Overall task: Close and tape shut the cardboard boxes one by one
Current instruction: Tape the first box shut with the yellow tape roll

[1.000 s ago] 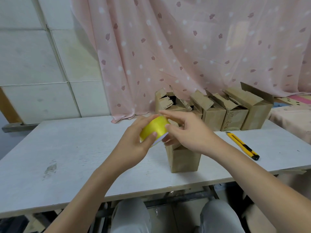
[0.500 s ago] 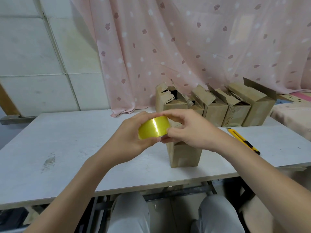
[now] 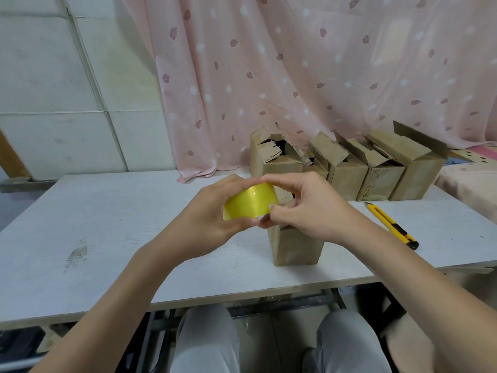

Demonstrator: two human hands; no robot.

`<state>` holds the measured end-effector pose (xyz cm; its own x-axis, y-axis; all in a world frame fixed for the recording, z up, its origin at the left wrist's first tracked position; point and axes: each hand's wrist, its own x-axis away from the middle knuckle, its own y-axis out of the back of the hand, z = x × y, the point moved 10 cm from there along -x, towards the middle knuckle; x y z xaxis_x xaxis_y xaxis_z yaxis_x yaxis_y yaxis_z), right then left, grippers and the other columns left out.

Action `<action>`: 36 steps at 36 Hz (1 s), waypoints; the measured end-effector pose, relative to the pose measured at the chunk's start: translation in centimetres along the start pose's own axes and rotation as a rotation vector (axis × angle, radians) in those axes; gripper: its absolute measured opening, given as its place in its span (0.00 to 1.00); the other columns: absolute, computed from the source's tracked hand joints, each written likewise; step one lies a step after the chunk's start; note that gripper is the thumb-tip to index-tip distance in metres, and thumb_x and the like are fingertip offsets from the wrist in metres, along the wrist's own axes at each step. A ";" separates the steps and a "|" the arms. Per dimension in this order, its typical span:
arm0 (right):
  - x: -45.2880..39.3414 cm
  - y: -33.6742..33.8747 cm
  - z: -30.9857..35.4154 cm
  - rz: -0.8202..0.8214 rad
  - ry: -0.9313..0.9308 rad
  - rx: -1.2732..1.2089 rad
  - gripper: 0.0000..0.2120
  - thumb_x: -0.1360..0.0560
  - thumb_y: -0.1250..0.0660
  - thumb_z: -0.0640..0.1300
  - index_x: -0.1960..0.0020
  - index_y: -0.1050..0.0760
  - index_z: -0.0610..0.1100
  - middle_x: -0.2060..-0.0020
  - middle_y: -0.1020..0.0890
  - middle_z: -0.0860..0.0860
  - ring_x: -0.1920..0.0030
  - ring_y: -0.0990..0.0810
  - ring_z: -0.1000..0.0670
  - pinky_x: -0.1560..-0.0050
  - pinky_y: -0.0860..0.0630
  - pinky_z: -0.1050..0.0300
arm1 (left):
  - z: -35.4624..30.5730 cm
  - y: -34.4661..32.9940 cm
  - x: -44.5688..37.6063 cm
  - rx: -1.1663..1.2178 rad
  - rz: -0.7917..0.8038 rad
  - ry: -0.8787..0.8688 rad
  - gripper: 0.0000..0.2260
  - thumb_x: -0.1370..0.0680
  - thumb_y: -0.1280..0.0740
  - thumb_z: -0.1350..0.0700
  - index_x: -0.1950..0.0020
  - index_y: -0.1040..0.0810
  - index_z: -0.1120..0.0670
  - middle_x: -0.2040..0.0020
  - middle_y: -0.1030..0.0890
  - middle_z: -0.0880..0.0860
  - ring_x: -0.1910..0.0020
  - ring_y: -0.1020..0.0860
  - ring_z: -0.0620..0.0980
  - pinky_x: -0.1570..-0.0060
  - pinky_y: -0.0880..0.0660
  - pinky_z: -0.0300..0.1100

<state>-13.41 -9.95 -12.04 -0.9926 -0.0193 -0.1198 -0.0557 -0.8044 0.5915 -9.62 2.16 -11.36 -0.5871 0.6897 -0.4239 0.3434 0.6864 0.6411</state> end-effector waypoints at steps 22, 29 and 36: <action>0.7 -0.4 -0.1 0.049 -0.016 -0.428 0.20 0.20 0.34 0.34 0.29 0.25 0.46 0.44 0.15 0.45 0.50 0.14 0.42 0.44 0.19 0.52 | -0.2 0.6 0.6 -0.005 0.030 -0.021 0.24 0.24 0.28 0.51 0.28 0.27 0.45 0.42 0.21 0.47 0.42 0.26 0.45 0.46 0.28 0.36; 0.9 -0.5 0.3 0.040 -0.014 -0.406 0.21 0.22 0.35 0.29 0.32 0.23 0.45 0.43 0.16 0.46 0.52 0.13 0.42 0.44 0.18 0.51 | -0.2 0.7 0.7 -0.005 0.020 -0.012 0.24 0.24 0.28 0.50 0.29 0.27 0.42 0.42 0.21 0.47 0.41 0.26 0.45 0.44 0.28 0.42; 1.0 -0.2 0.5 0.003 0.004 -0.208 0.22 0.28 0.29 0.32 0.37 0.20 0.50 0.43 0.18 0.41 0.54 0.13 0.45 0.43 0.19 0.49 | -0.4 0.3 0.8 0.004 0.024 -0.025 0.23 0.25 0.28 0.50 0.31 0.28 0.40 0.44 0.22 0.45 0.43 0.25 0.44 0.50 0.30 0.30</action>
<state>-14.42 -9.56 -11.88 -0.9922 -0.0238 -0.1222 -0.0292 -0.9097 0.4143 -10.32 2.84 -11.26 -0.5599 0.7118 -0.4241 0.3603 0.6701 0.6490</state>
